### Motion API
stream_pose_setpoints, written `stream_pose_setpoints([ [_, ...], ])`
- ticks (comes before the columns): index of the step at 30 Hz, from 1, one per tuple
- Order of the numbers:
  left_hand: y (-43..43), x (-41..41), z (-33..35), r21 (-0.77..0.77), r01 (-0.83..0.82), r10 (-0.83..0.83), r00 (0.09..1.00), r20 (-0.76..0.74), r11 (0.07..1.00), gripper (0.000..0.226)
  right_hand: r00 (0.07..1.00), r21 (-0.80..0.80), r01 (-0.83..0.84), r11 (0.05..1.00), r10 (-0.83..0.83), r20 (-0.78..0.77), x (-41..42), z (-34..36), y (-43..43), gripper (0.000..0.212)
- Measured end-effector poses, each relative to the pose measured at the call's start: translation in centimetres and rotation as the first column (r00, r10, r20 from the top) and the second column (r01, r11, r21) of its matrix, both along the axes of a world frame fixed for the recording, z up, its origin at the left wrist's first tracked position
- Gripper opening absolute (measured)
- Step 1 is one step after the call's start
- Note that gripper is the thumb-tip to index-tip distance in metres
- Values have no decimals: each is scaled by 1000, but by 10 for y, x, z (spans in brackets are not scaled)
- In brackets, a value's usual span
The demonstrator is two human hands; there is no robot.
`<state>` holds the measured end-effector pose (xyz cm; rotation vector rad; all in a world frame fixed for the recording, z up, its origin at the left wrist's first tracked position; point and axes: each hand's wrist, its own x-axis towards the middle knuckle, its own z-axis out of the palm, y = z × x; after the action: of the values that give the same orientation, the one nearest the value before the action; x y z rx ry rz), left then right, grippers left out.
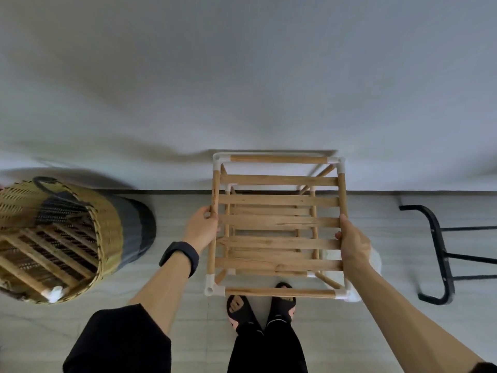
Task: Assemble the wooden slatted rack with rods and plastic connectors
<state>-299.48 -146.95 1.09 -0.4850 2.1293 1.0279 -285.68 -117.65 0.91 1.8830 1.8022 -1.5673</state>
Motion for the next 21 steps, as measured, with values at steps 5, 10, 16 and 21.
stream_pose_setpoints([
  [5, 12, -5, -16, 23, 8, -8, 1000, -8, 1000, 34, 1000, 49, 9, 999, -9, -1, -9, -21, 11, 41],
  [10, 16, -3, -16, 83, 30, -30, 1000, 8, 996, 28, 1000, 107, -30, 994, 30, 9, -10, -29, 19, 42],
  [16, 10, -5, -13, -33, 197, -198, 980, -27, 980, 34, 984, 163, -174, 971, 167, 55, -8, -24, 15, 39],
  [21, 10, -4, -11, -201, 369, -381, 924, -22, 907, 30, 934, 233, -354, 906, 330, 137, -4, -16, 17, 35],
])
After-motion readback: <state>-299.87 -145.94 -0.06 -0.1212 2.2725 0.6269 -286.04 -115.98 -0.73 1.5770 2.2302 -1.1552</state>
